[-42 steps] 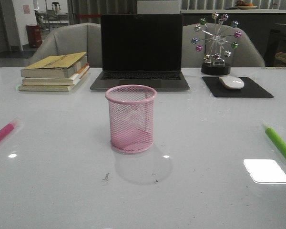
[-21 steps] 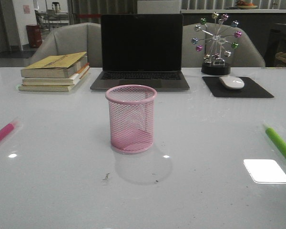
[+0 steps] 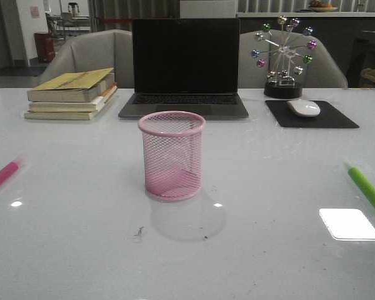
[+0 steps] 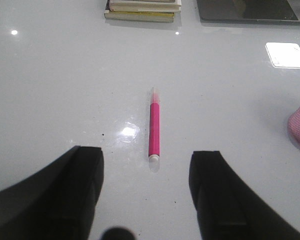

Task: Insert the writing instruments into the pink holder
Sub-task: 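Lower the right gripper over the green marker and close on it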

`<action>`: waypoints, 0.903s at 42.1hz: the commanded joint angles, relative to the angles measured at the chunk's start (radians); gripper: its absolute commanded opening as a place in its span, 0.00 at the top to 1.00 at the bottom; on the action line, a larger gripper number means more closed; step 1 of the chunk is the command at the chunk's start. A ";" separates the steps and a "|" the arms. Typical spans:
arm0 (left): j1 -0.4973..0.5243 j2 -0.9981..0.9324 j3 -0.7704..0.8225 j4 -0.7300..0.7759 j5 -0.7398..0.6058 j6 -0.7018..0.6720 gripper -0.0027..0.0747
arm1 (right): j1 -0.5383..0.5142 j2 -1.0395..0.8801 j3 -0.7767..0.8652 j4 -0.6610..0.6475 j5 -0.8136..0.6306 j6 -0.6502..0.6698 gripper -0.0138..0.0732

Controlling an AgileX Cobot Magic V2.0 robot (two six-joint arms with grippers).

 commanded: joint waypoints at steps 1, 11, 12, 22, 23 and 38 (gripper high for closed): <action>-0.006 0.001 -0.029 -0.004 -0.083 -0.007 0.38 | -0.002 0.056 -0.071 0.019 -0.050 -0.003 0.20; -0.006 0.001 -0.029 -0.004 -0.083 -0.007 0.38 | -0.002 0.207 -0.181 0.037 -0.049 -0.003 0.20; -0.006 0.001 -0.029 -0.004 -0.083 -0.007 0.38 | -0.002 0.215 -0.191 0.037 -0.049 -0.003 0.20; -0.006 0.001 -0.029 -0.004 -0.083 -0.007 0.38 | 0.017 0.343 -0.299 0.037 -0.046 -0.003 0.20; -0.006 0.001 -0.029 -0.004 -0.083 -0.007 0.38 | 0.021 0.353 -0.308 0.037 -0.044 -0.003 0.20; -0.006 0.001 -0.029 -0.004 -0.083 -0.007 0.38 | 0.043 0.527 -0.433 0.037 -0.038 -0.004 0.20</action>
